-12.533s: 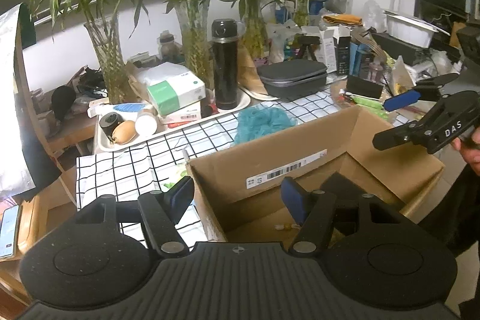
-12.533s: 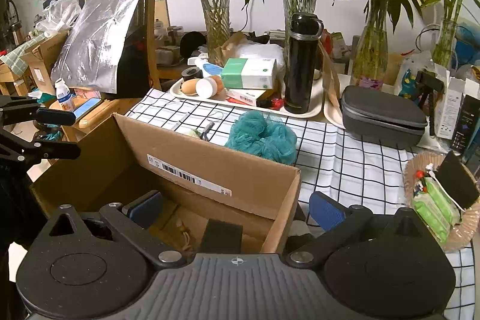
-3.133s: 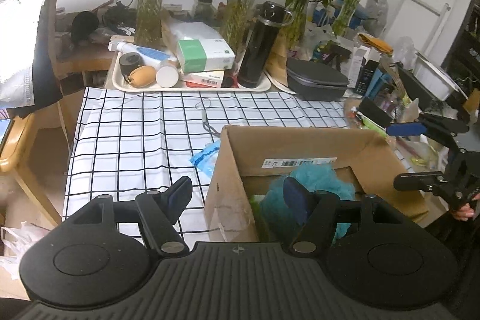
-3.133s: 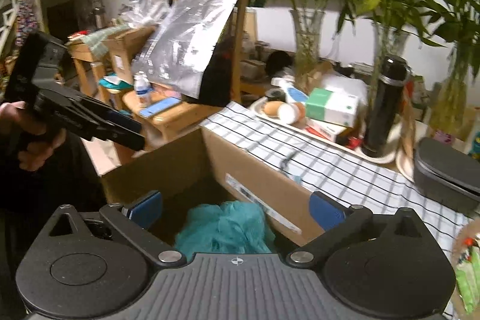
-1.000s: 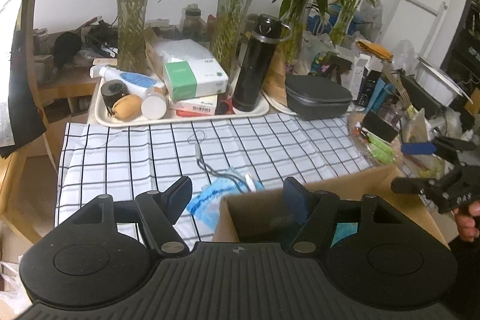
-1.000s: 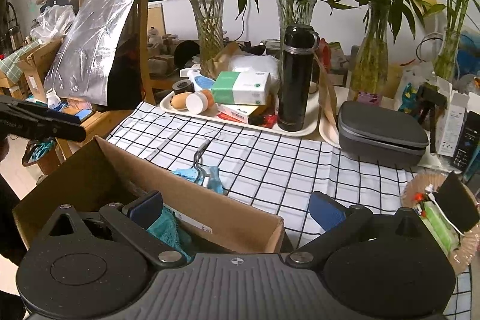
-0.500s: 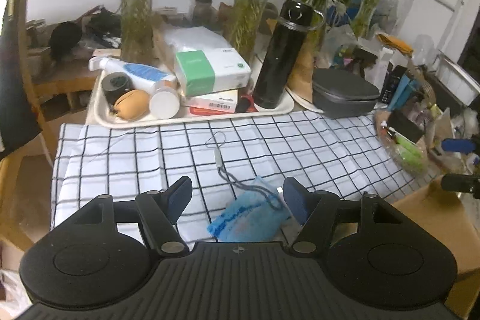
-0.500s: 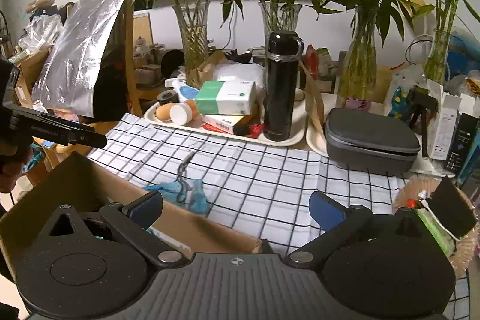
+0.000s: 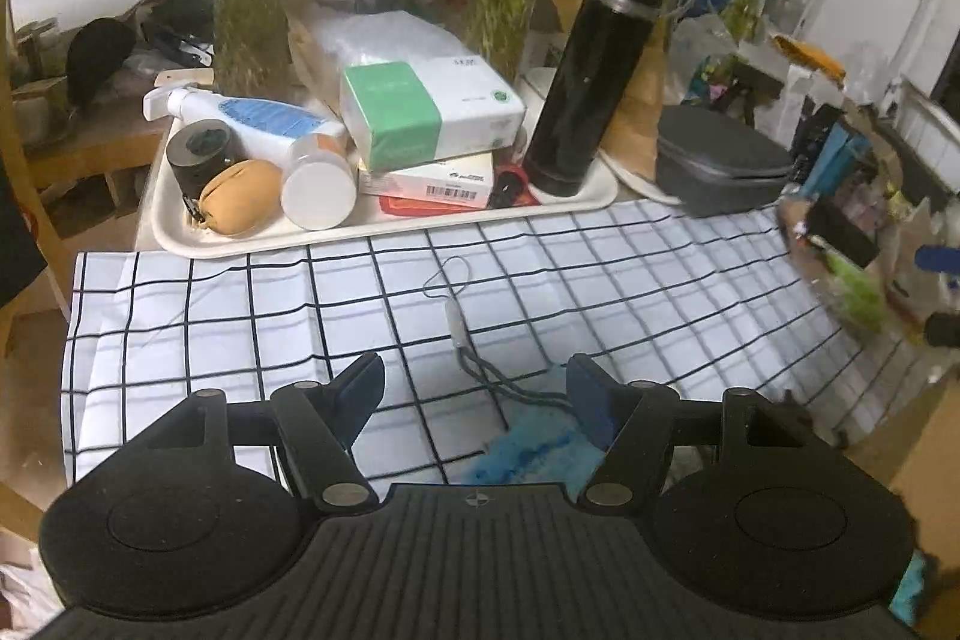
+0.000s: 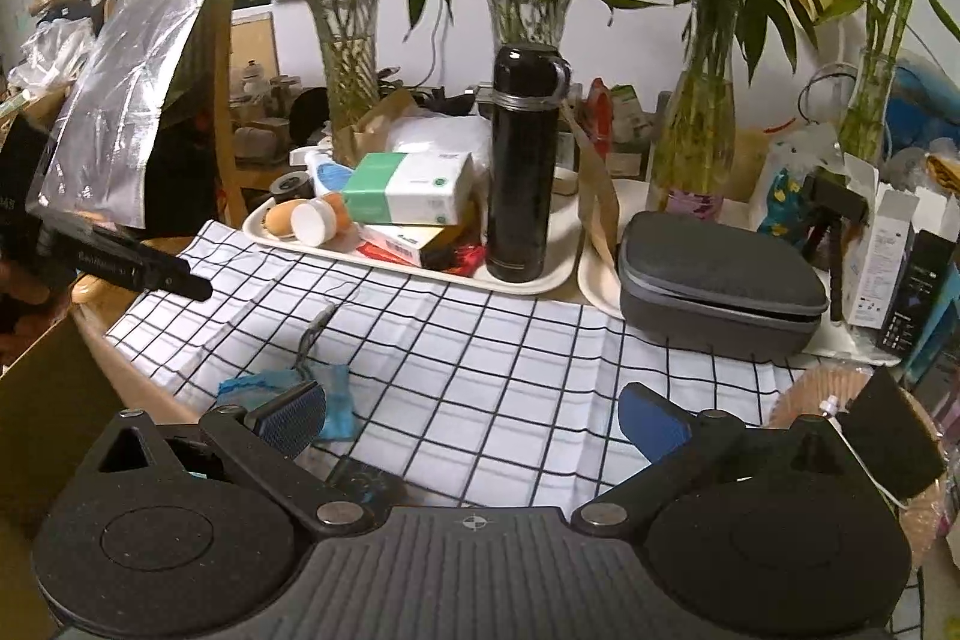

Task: Organize soft objects
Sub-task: 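Grasp one end of the white cable with the left tool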

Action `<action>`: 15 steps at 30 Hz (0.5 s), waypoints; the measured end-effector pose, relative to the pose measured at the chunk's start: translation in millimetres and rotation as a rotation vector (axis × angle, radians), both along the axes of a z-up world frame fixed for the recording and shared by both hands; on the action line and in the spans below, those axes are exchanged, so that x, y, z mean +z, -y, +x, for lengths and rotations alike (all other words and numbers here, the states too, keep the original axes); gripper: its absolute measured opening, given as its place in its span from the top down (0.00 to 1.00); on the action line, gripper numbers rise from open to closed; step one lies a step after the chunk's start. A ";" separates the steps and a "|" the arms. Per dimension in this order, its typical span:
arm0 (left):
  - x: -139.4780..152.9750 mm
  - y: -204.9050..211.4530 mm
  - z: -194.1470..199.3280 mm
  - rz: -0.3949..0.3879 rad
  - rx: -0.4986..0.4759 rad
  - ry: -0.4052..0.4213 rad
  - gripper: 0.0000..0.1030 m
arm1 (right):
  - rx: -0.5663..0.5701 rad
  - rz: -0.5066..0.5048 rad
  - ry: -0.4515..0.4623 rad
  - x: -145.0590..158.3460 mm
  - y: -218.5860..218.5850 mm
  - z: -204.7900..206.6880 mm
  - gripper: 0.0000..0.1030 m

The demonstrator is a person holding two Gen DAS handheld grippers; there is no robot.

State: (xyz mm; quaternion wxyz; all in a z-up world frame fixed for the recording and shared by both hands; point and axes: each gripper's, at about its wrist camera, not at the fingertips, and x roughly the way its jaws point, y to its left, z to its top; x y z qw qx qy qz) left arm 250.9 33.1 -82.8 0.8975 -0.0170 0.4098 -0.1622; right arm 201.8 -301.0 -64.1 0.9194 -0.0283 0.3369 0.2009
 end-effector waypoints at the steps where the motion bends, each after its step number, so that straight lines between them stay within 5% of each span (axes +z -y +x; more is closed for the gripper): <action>1: -2.7 1.9 2.4 0.013 -0.001 0.003 0.36 | -0.003 0.000 -0.003 -1.1 0.4 2.5 0.00; 11: -32.7 20.6 32.8 0.079 -0.085 -0.018 0.36 | 0.008 -0.006 -0.017 -11.8 3.4 22.4 0.00; 15: -45.8 24.7 46.0 0.086 -0.107 -0.042 0.45 | 0.011 -0.016 -0.026 -17.3 5.3 31.2 0.00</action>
